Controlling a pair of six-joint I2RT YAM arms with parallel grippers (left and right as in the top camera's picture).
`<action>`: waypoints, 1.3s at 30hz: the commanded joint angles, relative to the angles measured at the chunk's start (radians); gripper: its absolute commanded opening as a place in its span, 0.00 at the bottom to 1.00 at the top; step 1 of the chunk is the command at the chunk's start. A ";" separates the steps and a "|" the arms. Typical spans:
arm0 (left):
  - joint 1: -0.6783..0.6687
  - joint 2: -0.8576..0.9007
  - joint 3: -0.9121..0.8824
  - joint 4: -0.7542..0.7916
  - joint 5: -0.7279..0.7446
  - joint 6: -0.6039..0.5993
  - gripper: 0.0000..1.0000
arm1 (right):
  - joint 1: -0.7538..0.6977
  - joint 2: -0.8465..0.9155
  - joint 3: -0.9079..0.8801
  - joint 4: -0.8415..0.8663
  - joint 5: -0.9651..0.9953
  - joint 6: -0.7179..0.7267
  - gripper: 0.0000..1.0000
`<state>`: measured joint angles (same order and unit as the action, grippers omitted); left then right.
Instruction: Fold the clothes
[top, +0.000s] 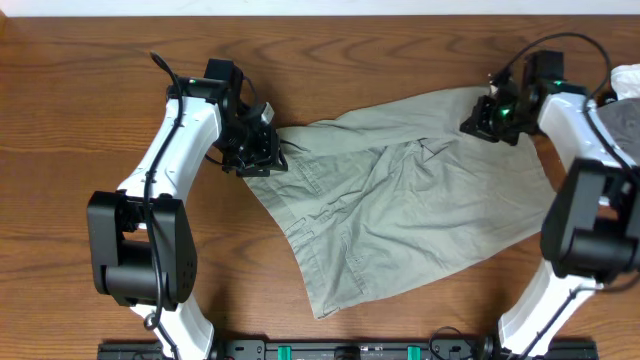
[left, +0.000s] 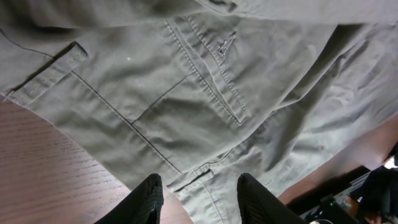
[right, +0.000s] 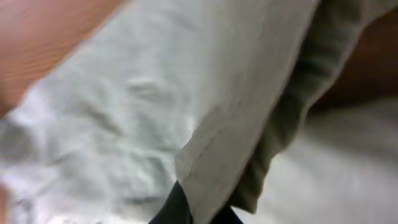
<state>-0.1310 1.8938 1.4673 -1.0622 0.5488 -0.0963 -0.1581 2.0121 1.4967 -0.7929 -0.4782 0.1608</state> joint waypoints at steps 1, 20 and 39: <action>0.000 -0.001 0.008 0.006 -0.008 0.013 0.41 | -0.001 -0.141 0.077 -0.053 -0.053 0.036 0.01; 0.000 -0.001 0.008 0.045 -0.008 0.014 0.42 | 0.089 0.122 0.069 0.825 0.058 0.488 0.61; 0.000 -0.001 0.008 0.105 -0.209 0.016 0.59 | 0.018 0.040 0.063 0.252 -0.088 0.018 0.46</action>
<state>-0.1310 1.8938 1.4670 -0.9596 0.3855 -0.0883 -0.1841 2.0743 1.5608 -0.5449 -0.5381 0.2314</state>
